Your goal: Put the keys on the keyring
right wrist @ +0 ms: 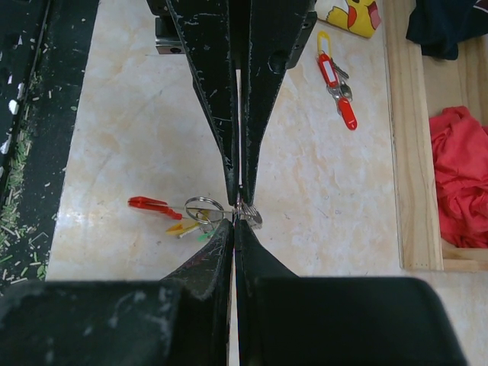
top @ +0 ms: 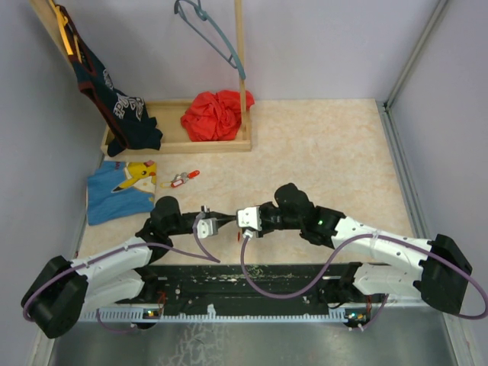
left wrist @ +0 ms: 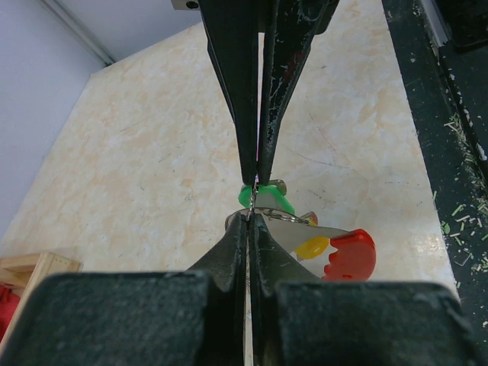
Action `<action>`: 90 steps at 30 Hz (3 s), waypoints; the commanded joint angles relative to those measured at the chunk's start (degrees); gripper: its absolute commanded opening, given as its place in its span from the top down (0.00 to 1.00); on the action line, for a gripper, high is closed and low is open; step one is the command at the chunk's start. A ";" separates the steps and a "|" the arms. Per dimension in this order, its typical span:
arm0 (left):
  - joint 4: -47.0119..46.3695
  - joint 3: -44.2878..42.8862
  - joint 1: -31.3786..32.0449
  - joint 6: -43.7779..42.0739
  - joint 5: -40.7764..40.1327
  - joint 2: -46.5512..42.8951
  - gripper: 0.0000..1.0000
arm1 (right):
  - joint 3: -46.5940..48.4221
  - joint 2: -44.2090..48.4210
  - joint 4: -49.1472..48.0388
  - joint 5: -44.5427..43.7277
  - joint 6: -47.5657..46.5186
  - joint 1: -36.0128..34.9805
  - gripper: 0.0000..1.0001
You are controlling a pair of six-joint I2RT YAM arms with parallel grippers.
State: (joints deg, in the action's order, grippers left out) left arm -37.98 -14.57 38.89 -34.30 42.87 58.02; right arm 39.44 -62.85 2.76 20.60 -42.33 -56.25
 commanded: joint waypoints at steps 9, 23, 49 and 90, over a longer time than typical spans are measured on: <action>4.02 -3.86 1.77 -0.42 -3.66 -0.23 1.00 | 4.08 -0.23 -2.92 1.27 0.60 -1.06 1.00; 4.41 -4.60 3.38 0.38 -6.34 0.02 1.00 | 6.74 -3.26 -1.56 -2.29 0.88 -1.06 1.00; -10.01 3.21 3.31 3.52 -9.54 -1.94 1.00 | 5.81 1.97 1.32 -5.26 -1.53 -1.06 0.78; -9.71 2.80 3.33 3.36 -5.96 -1.85 1.00 | 5.42 -1.20 3.55 -2.94 -1.86 -0.88 0.91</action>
State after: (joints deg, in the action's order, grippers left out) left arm -45.01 -11.53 42.02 -31.07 35.31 56.88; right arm 43.13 -63.81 8.29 16.32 -43.94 -56.27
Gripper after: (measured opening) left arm 0.005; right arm 0.118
